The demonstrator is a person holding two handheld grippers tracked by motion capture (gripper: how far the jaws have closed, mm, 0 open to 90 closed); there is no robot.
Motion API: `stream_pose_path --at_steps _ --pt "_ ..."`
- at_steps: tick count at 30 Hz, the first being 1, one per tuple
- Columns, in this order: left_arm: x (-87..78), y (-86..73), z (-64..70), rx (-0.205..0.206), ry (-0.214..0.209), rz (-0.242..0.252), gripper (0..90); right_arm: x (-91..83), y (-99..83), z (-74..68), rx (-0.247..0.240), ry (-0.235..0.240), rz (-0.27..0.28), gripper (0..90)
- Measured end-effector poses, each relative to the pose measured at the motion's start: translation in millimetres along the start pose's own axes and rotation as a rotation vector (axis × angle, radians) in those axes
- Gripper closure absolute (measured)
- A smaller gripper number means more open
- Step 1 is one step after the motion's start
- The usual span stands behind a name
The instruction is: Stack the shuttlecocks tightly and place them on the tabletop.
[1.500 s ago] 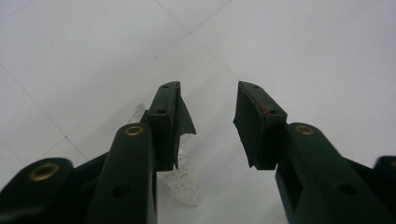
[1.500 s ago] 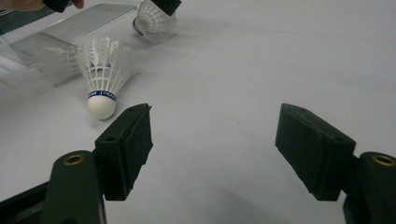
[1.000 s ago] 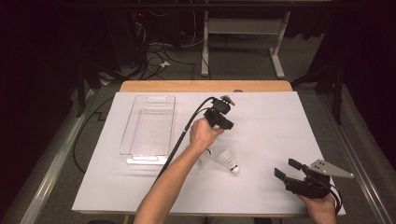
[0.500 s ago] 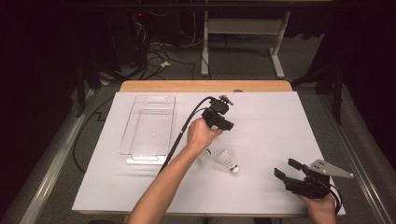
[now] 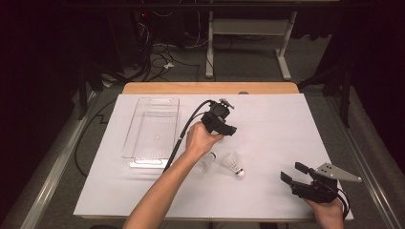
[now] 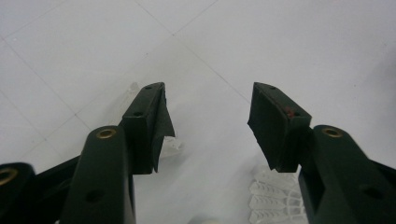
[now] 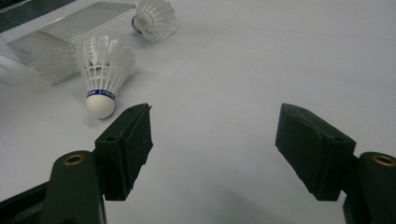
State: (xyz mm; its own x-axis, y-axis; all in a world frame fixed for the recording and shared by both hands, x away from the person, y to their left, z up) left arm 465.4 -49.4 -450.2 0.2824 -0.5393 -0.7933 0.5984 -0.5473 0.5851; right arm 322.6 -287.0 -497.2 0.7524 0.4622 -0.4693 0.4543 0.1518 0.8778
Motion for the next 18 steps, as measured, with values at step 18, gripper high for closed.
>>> stream_pose_path --at_steps 18 --pt "-18.3 -14.6 -4.1 -0.013 0.006 0.007 43.1 -0.3 -0.1 0.2 0.002 -0.004 0.001 27.3"
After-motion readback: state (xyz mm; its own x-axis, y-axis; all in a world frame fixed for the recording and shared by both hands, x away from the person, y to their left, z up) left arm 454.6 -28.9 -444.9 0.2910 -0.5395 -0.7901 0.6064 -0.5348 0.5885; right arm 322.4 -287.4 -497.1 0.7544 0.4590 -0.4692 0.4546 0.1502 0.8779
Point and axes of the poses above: each handheld gripper's, and its own axes: x roughly forward along the jaws, y roughly out of its top, z roughly to its right, the point moved 8 cm from there along x, roughly forward along the jaws, and after that the axes turned 3 degrees about -y, right-handed, at the moved point
